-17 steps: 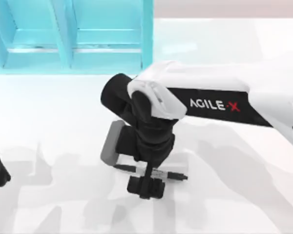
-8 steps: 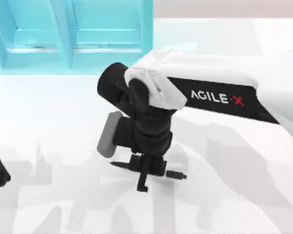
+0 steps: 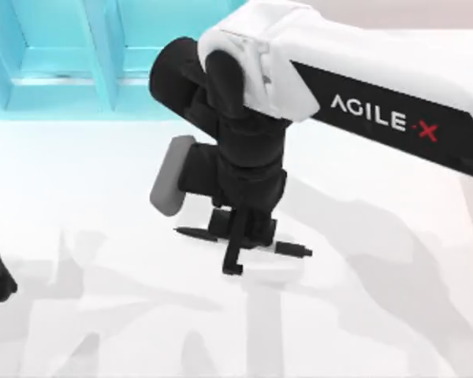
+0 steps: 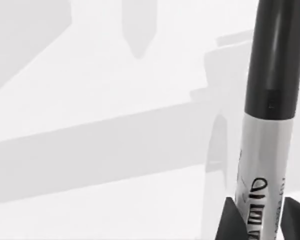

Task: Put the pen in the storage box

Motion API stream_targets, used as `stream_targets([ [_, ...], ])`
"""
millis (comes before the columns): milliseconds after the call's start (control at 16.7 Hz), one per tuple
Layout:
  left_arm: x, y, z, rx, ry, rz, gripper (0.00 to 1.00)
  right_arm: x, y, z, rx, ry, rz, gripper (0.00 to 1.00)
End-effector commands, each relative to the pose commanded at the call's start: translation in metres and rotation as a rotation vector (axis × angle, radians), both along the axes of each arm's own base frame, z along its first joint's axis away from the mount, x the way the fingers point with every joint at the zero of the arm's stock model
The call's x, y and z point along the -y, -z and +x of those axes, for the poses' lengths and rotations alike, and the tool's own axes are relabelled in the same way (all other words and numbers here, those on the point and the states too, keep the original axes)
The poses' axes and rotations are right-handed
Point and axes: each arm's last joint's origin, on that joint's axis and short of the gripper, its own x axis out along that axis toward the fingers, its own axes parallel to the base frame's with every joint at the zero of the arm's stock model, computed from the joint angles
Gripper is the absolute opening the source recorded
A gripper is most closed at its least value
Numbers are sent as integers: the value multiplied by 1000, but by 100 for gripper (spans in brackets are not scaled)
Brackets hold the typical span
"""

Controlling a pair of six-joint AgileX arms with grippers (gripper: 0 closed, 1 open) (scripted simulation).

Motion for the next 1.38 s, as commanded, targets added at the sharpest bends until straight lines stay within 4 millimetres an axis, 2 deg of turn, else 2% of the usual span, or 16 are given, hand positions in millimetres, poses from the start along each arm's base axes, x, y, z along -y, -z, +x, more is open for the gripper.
stream_targets([
  [240,0,0,0,0,0,0,100,-1,2,0,-2,1,-3,0],
  [360,0,0,0,0,0,0,100,7,1,9,-3,61,-8,0],
  [480,0,0,0,0,0,0,100,27,0,30,-4,200,-20,0],
  [600,0,0,0,0,0,0,100,59,-2,58,-8,410,-39,0],
  [780,0,0,0,0,0,0,100,128,-4,100,-18,831,-85,0],
  [900,0,0,0,0,0,0,100,187,-6,123,-23,1167,-127,0],
  [1020,0,0,0,0,0,0,100,252,-9,136,-24,1527,-174,0],
  [1200,0,0,0,0,0,0,100,352,-14,137,-20,2058,-251,0],
  [1380,0,0,0,0,0,0,100,437,-20,118,-15,2498,-316,0],
])
